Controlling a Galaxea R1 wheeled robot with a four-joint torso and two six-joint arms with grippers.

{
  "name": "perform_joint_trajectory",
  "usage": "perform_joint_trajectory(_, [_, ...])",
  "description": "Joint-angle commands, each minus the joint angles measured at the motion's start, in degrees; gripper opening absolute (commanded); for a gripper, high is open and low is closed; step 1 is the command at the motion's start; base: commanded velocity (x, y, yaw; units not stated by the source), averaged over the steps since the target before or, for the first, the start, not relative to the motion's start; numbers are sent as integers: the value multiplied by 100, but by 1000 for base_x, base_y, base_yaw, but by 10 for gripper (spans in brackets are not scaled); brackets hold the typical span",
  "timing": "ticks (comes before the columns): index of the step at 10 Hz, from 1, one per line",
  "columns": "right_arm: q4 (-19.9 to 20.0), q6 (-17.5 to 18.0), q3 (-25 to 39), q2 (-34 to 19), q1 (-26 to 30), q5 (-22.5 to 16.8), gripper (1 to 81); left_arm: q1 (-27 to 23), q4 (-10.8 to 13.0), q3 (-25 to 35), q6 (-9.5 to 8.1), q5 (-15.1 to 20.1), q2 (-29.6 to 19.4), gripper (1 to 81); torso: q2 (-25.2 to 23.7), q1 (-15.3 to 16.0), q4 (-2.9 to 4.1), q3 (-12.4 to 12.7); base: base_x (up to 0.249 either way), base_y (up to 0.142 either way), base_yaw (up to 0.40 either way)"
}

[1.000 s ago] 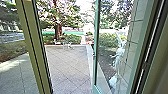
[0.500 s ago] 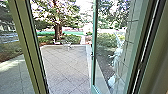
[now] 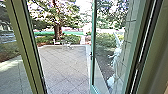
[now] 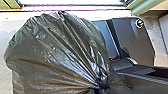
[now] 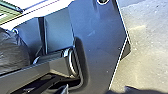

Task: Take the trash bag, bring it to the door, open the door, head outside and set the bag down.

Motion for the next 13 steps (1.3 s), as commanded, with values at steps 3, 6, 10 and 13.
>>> perform_joint_trajectory(3, [-2,1,23,64,318,-359,811,-315,17,-7,27,311,-17,10,0,0,0,0,0,0,0])
perform_joint_trajectory(6, [-11,-17,23,108,327,-359,811,-324,0,-7,18,311,-17,10,0,-2,0,0,0,0,0])
perform_joint_trajectory(10, [-11,-17,23,109,309,-359,811,-324,-18,-7,9,311,-8,10,-2,-2,0,0,36,0,0])
perform_joint_trajectory(13, [-11,-17,15,108,301,-350,811,-324,-35,-7,9,311,-17,10,-6,-9,0,2,96,0,0])
